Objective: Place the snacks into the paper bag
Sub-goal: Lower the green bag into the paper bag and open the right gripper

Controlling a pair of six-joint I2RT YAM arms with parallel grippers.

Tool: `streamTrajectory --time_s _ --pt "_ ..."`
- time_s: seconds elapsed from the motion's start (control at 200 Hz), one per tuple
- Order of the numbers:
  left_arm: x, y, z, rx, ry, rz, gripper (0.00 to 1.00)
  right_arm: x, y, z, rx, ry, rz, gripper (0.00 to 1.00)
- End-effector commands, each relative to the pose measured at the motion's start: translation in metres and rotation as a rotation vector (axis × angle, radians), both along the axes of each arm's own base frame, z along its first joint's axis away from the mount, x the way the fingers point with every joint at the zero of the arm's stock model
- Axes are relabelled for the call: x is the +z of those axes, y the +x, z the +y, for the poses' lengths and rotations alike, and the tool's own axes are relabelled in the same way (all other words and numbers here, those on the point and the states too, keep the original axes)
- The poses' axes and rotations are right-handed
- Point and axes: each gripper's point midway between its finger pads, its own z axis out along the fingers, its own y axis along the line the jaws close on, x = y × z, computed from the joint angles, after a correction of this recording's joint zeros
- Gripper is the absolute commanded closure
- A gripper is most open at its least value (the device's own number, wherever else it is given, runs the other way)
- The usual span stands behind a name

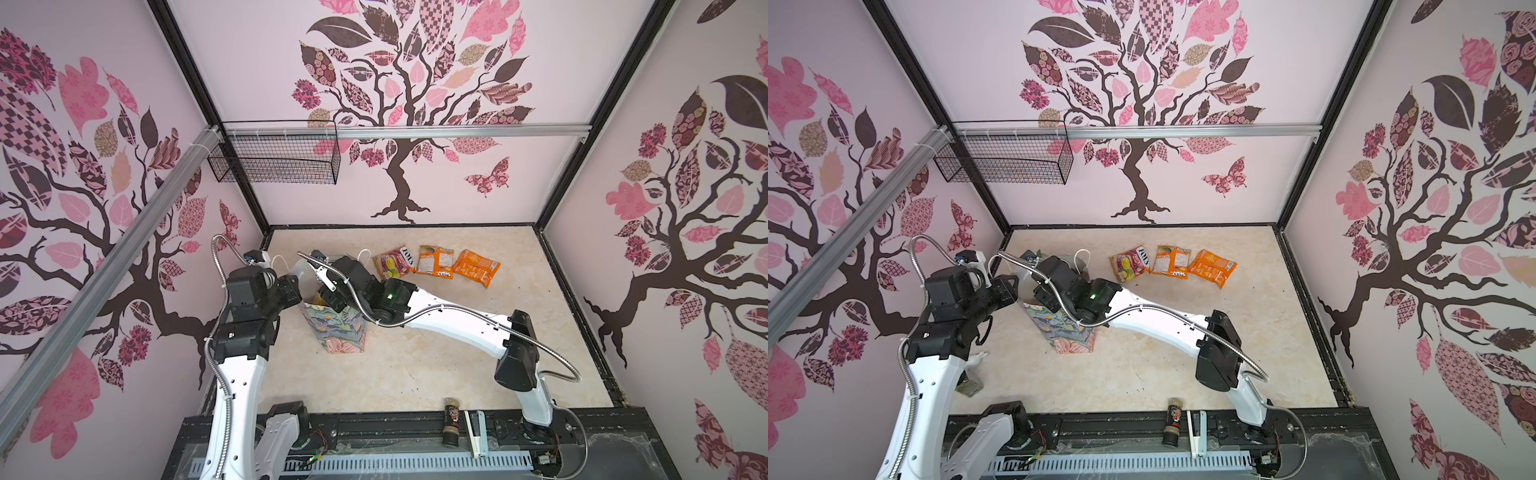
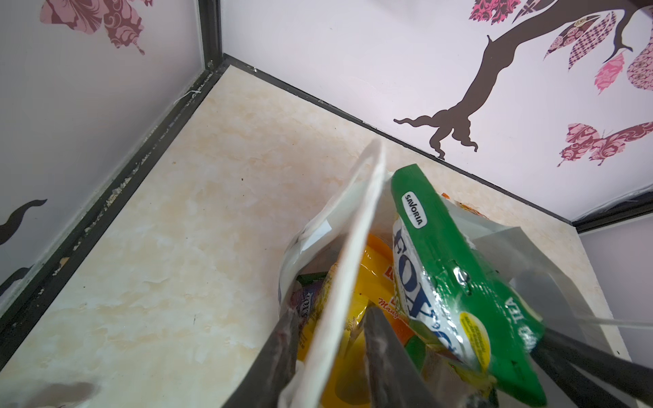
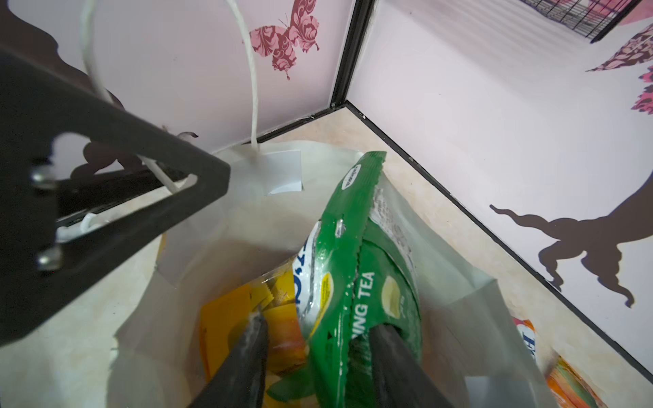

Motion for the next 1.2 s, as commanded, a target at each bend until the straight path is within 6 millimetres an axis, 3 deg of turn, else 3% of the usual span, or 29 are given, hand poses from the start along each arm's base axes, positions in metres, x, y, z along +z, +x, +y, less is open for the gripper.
streamTrajectory --time_s 0.0,0.22,0.38,0.425,0.59,0.785,0.895,1.015,1.195 --pt "-0.004 0.001 0.001 0.002 -0.003 -0.010 0.60 0.052 -0.016 -0.007 0.050 0.121 -0.004 0.45" --pt "-0.001 0.003 0.002 0.002 0.009 -0.008 0.57 0.106 -0.046 -0.037 0.116 0.267 0.012 0.47" --pt "0.016 -0.001 0.008 0.021 0.046 -0.017 0.56 0.139 -0.068 -0.079 0.124 0.365 0.016 0.49" --pt "0.022 -0.003 0.007 0.020 0.049 -0.016 0.56 0.140 -0.071 -0.092 0.112 0.382 0.012 0.49" --pt "0.049 -0.005 -0.011 -0.063 0.013 -0.012 0.53 0.122 -0.065 -0.139 -0.029 0.408 -0.011 0.47" --pt "0.070 -0.007 -0.063 -0.233 0.170 0.080 0.50 0.081 -0.065 -0.173 -0.086 0.510 0.067 0.47" --pt "0.060 -0.002 -0.076 -0.288 0.186 0.172 0.49 0.069 -0.063 -0.189 -0.094 0.506 0.074 0.47" --pt "0.048 0.008 -0.080 -0.315 0.225 0.290 0.62 0.069 -0.063 -0.207 -0.130 0.519 0.046 0.49" --pt "0.035 0.017 -0.096 -0.360 0.242 0.346 0.65 0.071 -0.067 -0.219 -0.136 0.528 0.030 0.50"
